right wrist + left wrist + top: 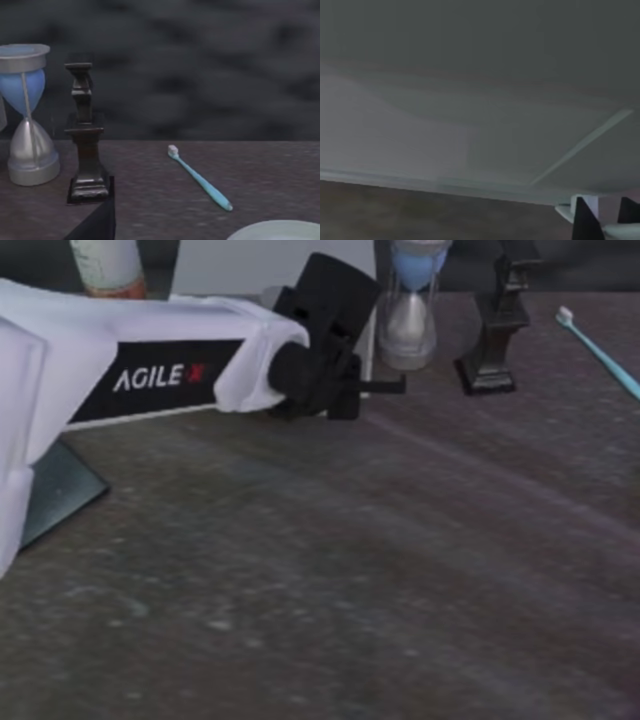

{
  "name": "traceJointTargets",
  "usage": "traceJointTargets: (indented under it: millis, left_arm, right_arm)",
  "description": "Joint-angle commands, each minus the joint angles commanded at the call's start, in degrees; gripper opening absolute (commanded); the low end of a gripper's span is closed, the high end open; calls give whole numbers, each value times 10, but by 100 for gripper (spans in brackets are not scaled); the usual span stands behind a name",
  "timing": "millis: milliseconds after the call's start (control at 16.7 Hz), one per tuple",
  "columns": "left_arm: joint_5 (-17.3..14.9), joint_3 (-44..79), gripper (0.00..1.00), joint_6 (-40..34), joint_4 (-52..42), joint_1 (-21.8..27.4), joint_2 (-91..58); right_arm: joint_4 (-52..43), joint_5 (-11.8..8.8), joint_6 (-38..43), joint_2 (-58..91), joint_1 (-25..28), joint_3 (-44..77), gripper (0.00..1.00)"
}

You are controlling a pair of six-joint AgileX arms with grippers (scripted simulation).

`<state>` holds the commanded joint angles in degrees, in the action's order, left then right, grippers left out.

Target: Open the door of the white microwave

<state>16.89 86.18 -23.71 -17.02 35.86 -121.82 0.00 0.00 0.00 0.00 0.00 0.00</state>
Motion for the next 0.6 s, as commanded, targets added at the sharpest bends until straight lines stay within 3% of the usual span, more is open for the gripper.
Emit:
traceJointTargets:
  millis: [600]
  left_arm:
    - [-23, -43, 0, 38, 27, -11, 30]
  right_arm:
    - [0, 0, 0, 0, 0, 0, 100]
